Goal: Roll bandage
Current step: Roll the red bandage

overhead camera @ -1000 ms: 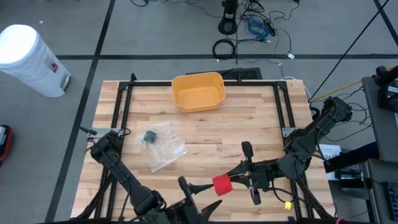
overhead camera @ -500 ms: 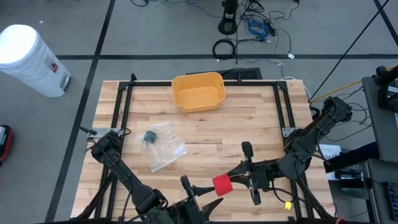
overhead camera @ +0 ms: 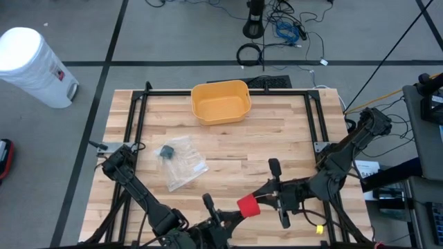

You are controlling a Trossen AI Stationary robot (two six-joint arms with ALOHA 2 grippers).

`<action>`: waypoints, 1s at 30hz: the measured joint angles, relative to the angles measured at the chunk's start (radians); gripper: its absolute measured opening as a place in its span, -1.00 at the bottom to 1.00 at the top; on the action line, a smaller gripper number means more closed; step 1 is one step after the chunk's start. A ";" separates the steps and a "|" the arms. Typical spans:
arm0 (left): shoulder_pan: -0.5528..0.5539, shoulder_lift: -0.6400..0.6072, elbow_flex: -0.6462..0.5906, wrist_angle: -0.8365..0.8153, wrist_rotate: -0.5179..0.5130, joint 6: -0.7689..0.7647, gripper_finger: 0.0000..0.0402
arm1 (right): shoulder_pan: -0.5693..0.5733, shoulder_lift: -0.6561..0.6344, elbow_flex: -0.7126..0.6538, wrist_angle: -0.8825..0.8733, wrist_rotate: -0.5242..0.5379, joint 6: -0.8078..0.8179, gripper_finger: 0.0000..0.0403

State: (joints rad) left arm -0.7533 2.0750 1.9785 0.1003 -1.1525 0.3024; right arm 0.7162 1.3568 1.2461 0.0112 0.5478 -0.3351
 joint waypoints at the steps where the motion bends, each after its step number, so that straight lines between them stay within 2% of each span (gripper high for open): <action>1: -0.002 0.000 0.000 0.000 0.000 0.000 -0.95 | 0.003 0.002 0.000 -0.002 0.003 0.000 -0.87; 5: -0.009 0.000 0.000 0.000 -0.003 0.000 -0.91 | 0.012 0.003 0.000 0.009 0.021 -0.002 -0.69; 11: -0.022 0.000 0.000 -0.002 -0.009 0.040 -0.89 | 0.050 0.001 0.000 0.021 0.164 -0.021 -0.39; 15: -0.033 0.000 0.000 -0.003 -0.009 0.102 -0.89 | 0.082 -0.021 0.000 0.021 0.198 -0.021 -0.26; 20: -0.056 -0.011 0.000 -0.005 -0.007 0.207 -0.89 | 0.159 -0.064 0.000 -0.001 0.194 0.055 -0.20; 24: -0.081 -0.039 0.005 0.000 0.004 0.310 -0.89 | 0.217 -0.065 0.000 -0.067 0.184 0.179 -0.20; 27: -0.097 -0.051 0.007 0.000 0.021 0.361 -0.89 | 0.244 -0.026 0.000 -0.067 0.158 0.241 -0.22; 30: -0.104 -0.050 0.007 -0.008 0.026 0.396 -0.89 | 0.254 0.047 0.000 -0.010 0.128 0.235 -0.22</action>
State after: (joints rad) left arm -0.8578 2.0255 1.9857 0.0921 -1.1263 0.6979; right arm 0.9698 1.4037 1.2461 0.0012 0.6759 -0.1002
